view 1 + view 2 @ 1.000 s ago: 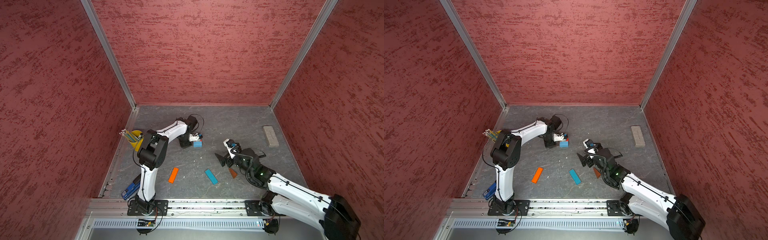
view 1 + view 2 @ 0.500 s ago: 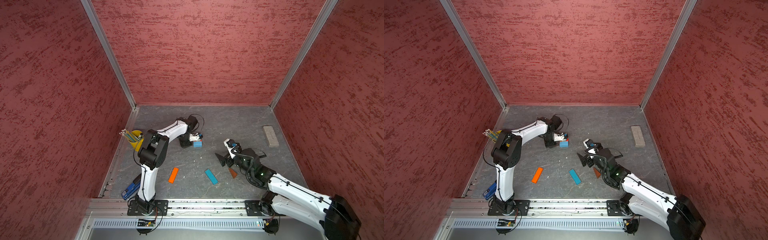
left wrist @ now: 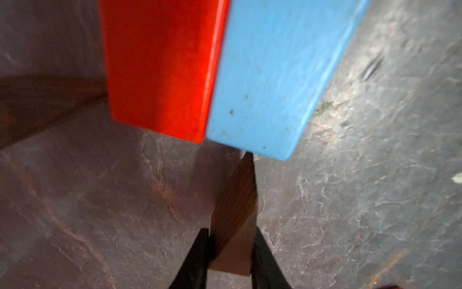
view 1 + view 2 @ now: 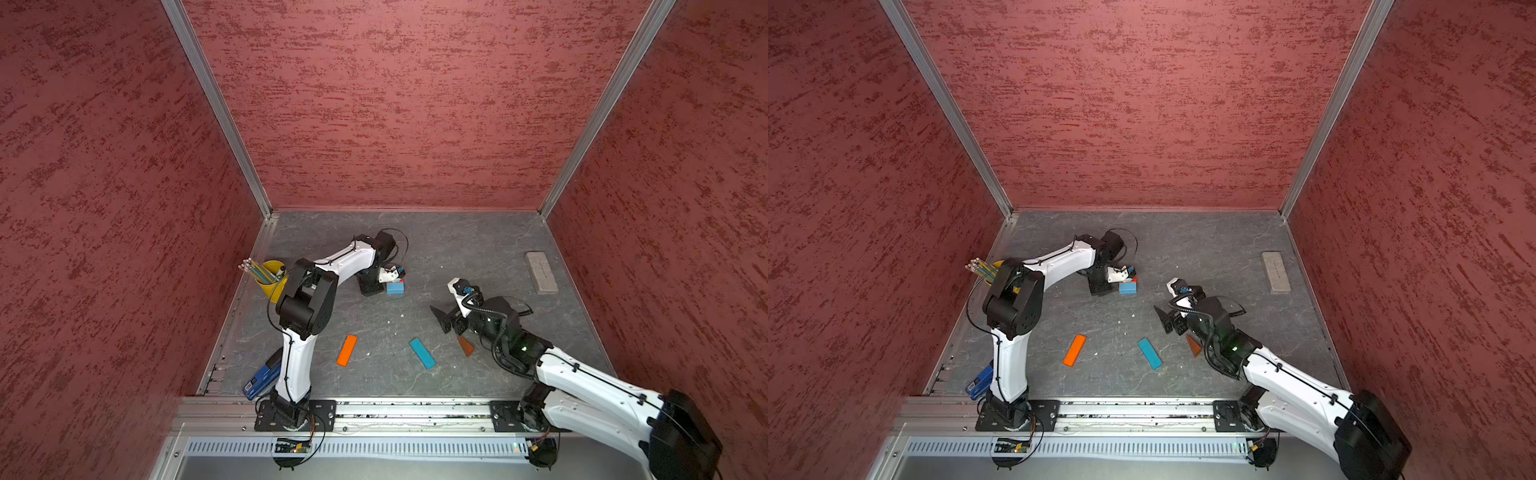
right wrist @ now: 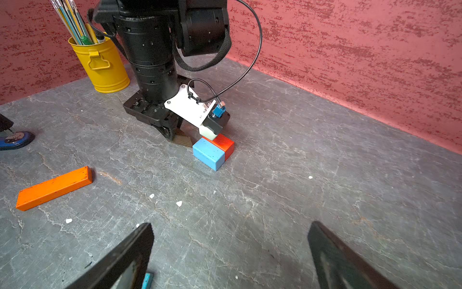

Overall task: Assemble a small pinwheel with building blocks
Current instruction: Assemble the building block at the center of the board.

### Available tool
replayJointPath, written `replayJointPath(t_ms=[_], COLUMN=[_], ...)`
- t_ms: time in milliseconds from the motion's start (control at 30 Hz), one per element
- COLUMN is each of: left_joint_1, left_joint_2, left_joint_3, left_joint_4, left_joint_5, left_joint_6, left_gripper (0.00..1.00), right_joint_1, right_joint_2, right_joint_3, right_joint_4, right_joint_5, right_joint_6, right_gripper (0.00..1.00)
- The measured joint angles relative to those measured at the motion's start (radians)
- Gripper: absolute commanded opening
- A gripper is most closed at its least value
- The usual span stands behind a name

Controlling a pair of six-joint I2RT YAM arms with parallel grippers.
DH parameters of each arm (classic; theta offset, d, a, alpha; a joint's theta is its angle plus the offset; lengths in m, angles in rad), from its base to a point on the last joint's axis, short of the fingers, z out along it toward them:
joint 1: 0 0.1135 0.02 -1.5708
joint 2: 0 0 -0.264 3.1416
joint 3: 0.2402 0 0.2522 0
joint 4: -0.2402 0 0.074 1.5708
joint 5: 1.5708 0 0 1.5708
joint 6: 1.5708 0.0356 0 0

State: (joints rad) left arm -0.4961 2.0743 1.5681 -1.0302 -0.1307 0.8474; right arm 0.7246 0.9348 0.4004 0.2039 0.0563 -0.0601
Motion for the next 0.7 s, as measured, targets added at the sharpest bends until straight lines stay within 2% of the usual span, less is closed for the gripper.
replayJointPath(t_ms=[333, 700], left_joint_1=[0.000, 0.000], left_joint_2=[0.000, 0.000], left_joint_3=[0.003, 0.020], left_joint_4=[0.006, 0.006], left_joint_5=[0.000, 0.026], left_joint_6=[0.000, 0.000], left_gripper=[0.31, 0.26], right_joint_1=[0.000, -0.002], right_joint_2=[0.000, 0.000], right_joint_3=[0.000, 0.000], right_joint_4=[0.000, 0.000], right_joint_5=[0.000, 0.000], right_joint_6=[0.000, 0.000], right_gripper=[0.99, 0.99])
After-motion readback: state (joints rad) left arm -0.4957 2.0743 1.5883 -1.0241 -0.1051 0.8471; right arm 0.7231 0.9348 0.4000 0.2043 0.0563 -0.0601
